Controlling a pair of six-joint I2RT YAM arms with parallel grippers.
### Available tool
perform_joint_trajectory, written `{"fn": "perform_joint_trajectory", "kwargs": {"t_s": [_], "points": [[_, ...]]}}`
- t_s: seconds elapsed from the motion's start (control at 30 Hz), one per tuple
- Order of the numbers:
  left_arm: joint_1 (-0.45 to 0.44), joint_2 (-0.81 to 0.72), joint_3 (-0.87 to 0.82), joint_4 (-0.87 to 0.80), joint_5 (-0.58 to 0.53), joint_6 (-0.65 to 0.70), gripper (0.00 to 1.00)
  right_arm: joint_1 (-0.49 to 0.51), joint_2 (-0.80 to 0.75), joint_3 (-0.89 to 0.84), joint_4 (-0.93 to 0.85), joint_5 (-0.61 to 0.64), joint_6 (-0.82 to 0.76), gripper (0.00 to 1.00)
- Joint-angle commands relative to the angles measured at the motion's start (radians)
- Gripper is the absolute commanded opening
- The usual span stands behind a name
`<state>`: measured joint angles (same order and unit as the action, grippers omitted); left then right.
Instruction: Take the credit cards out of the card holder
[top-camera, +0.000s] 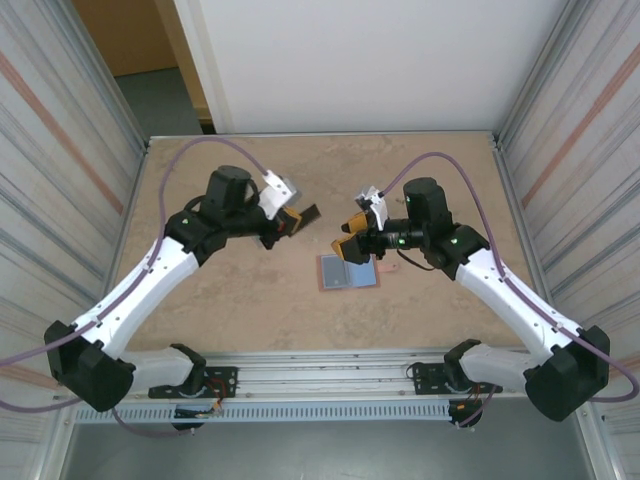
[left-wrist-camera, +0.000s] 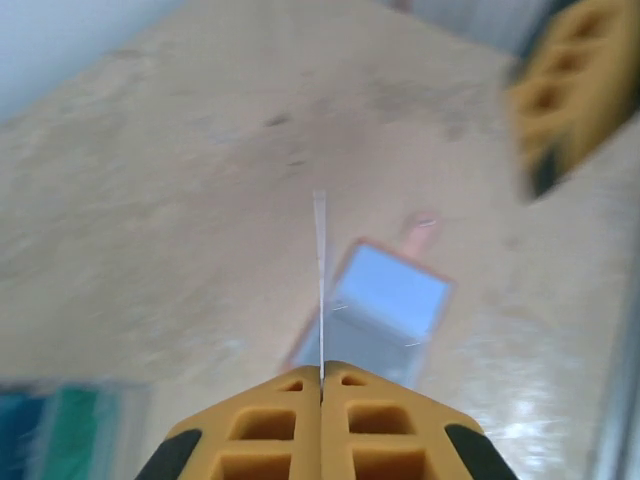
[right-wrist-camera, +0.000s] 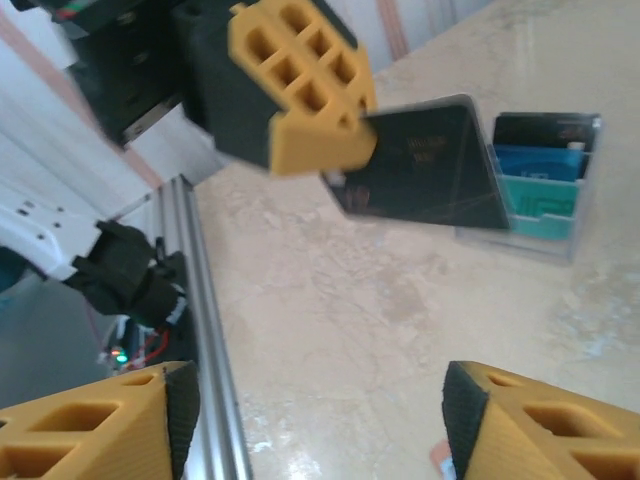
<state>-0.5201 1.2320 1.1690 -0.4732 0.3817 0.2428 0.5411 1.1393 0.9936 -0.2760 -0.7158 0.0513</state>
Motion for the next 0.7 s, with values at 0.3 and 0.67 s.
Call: {"fn": "perform_joint_trajectory", "kwargs": {"t_s": [0.3, 0.67], "points": [[0.264, 0.13, -0.025, 0.174, -0.008, 0.308, 0.0, -0.029, -0.121, -0.012, 0.032, 0.327, 0.135, 1.0], [0.408, 0.34, 0.005, 0.321, 0.079, 0.326, 0.0, -0.142, -0.142, -0.043, 0.012, 0.4, 0.23, 0.99]]}}
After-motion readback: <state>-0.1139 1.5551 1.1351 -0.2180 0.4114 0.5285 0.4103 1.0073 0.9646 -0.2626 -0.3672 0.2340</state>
